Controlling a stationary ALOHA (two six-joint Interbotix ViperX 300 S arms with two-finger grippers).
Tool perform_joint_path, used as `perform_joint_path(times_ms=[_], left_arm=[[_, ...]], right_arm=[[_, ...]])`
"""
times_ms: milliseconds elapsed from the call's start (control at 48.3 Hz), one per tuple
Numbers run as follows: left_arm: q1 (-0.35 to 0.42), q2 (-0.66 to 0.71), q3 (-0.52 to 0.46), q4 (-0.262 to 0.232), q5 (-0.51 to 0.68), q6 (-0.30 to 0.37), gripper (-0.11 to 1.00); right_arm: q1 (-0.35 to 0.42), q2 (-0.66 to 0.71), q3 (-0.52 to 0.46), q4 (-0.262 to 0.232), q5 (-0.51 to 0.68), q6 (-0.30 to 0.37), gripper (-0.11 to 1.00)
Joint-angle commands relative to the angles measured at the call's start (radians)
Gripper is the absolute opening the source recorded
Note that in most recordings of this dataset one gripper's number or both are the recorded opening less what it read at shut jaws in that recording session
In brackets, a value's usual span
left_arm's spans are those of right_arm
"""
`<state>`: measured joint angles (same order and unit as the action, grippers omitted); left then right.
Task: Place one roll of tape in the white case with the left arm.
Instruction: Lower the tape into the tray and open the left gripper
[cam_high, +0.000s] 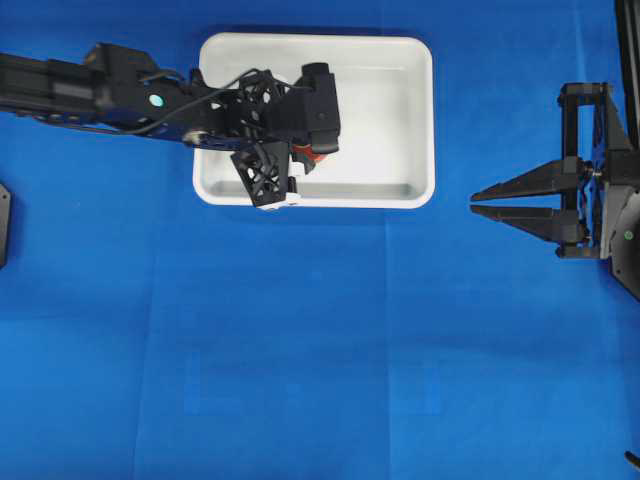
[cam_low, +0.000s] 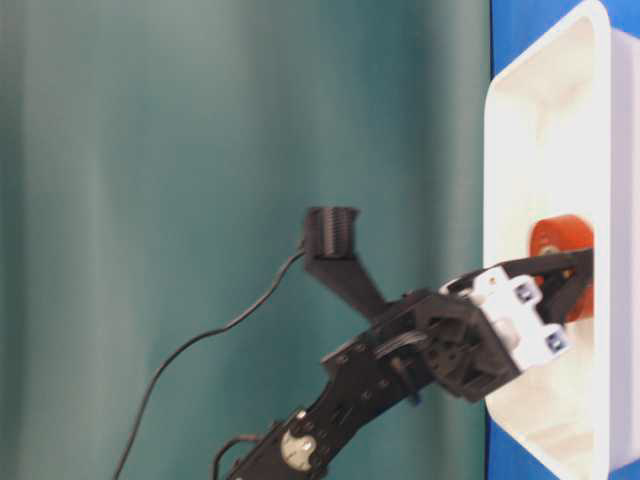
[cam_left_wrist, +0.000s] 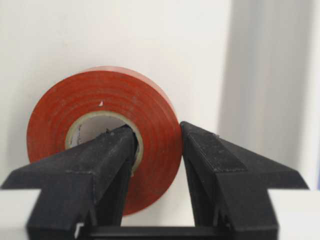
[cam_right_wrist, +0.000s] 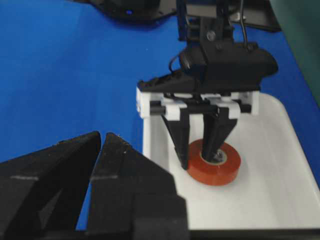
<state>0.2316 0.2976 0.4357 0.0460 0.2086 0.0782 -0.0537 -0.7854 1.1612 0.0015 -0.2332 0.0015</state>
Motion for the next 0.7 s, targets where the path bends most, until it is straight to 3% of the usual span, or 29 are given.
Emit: perform_joint_path(times_ms=[0, 166, 332, 414, 684], left_arm=[[0.008, -0.005, -0.032, 0.003, -0.008, 0.003, 0.27], [0.008, -0.006, -0.041, 0.003, -0.008, -0.002, 0.28], [0.008, -0.023, -0.032, 0.003, 0.0, -0.002, 0.75], [0.008, -0.051, -0.023, 0.003, 0.012, -0.002, 0.89], [-0.02, -0.25, 0.029, 0.0, 0.055, -0.005, 0.83]], right_arm=[[-0.002, 0.005, -0.011, 0.003, -0.003, 0.002, 0.29], [-0.002, 0.005, -0.009, 0.002, 0.0, 0.002, 0.29], [-0.002, 0.005, -0.011, 0.002, 0.0, 0.002, 0.29], [-0.002, 0.005, -0.011, 0.002, 0.0, 0.002, 0.29], [-0.002, 0.005, -0.012, 0.002, 0.003, 0.002, 0.29]])
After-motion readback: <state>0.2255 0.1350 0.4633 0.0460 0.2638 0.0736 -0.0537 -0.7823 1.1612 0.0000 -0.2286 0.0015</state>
